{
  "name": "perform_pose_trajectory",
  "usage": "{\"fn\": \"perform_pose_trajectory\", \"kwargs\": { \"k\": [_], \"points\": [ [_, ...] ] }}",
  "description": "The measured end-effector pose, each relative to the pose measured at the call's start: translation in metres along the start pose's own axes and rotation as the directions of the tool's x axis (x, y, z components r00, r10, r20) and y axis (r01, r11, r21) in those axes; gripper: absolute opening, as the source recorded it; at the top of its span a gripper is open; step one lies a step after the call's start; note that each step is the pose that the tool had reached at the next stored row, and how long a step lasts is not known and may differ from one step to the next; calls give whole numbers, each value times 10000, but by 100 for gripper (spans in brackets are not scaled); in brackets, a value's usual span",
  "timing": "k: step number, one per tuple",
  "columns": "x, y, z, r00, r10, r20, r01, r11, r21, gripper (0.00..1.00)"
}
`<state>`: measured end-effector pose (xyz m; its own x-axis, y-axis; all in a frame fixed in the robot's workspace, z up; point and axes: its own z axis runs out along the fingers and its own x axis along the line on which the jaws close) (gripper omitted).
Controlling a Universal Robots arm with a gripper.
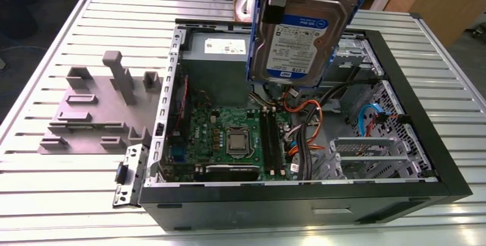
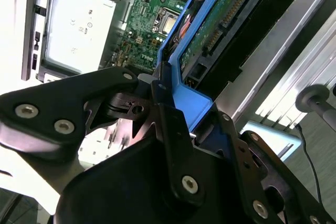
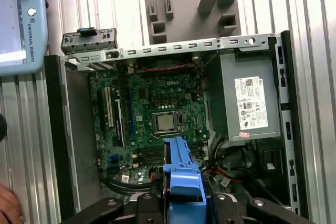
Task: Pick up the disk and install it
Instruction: 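Insert the disk into the insertion slot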
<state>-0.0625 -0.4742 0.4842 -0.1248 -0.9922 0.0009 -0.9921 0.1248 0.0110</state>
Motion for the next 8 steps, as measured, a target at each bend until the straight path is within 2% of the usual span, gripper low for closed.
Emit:
{"fn": "perform_pose_trajectory", "kwargs": {
  "k": [8],
  "points": [
    [49, -9, 16, 9996, -295, -3, 295, 9996, 1, 37]
  ]
}}
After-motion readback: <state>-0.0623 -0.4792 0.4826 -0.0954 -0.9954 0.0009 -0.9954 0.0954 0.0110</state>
